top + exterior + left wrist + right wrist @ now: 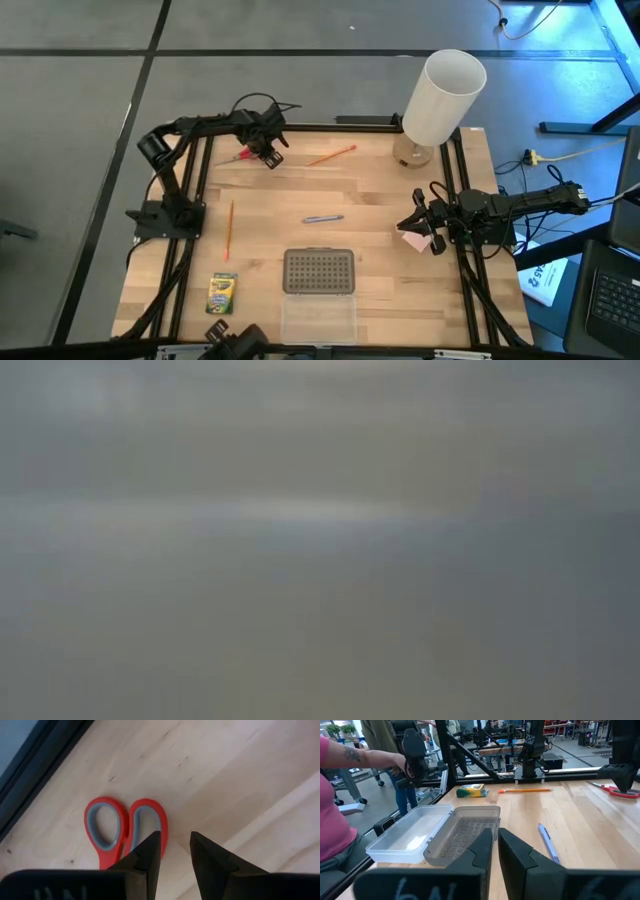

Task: Pack school essentials
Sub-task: Put the red scissors into the black supply box

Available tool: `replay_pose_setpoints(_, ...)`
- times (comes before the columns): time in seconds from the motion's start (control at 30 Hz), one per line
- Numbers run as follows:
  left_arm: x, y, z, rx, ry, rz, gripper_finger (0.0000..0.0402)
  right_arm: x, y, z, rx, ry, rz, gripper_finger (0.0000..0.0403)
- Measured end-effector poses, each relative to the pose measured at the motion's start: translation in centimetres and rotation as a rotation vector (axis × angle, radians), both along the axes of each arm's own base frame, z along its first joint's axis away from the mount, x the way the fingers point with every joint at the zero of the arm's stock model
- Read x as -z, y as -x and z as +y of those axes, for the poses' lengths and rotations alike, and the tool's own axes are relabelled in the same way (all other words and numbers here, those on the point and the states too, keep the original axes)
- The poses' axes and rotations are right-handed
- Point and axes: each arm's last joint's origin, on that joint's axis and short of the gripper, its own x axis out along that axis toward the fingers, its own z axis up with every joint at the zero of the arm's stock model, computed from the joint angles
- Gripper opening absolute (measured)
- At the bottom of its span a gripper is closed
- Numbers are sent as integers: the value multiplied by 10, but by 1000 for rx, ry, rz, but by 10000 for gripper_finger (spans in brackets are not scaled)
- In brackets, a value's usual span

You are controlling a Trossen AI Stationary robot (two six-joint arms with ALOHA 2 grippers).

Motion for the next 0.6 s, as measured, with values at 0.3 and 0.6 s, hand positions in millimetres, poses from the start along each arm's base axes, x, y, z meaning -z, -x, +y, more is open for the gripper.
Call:
replay_pose_setpoints(0.3,8,3,8,-25,-4,25,98,2,0,0,0,3,21,35)
replay_pose_setpoints(0.6,9,10,15,-55,3,9,98,3,0,0,0,4,31,35)
